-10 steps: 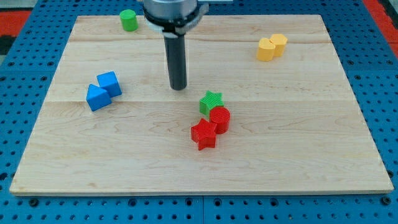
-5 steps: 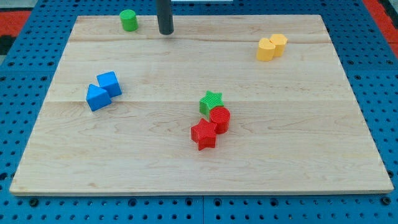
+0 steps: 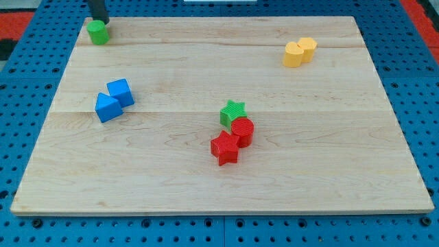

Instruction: Push the green circle slightly down

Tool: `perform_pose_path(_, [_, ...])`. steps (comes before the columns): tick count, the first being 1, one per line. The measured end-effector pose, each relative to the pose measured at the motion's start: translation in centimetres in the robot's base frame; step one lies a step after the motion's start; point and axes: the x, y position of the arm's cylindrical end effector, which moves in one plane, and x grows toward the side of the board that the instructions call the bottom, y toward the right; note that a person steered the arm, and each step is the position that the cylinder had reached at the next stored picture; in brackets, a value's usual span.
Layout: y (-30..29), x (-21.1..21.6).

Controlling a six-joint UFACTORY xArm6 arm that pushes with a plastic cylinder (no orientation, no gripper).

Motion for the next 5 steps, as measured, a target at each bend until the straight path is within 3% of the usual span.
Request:
perform_pose_path(2, [1.0, 3.6])
perform_pose_path(3, [1.0, 3.0])
perform_pose_path(5, [-5.2, 3.4])
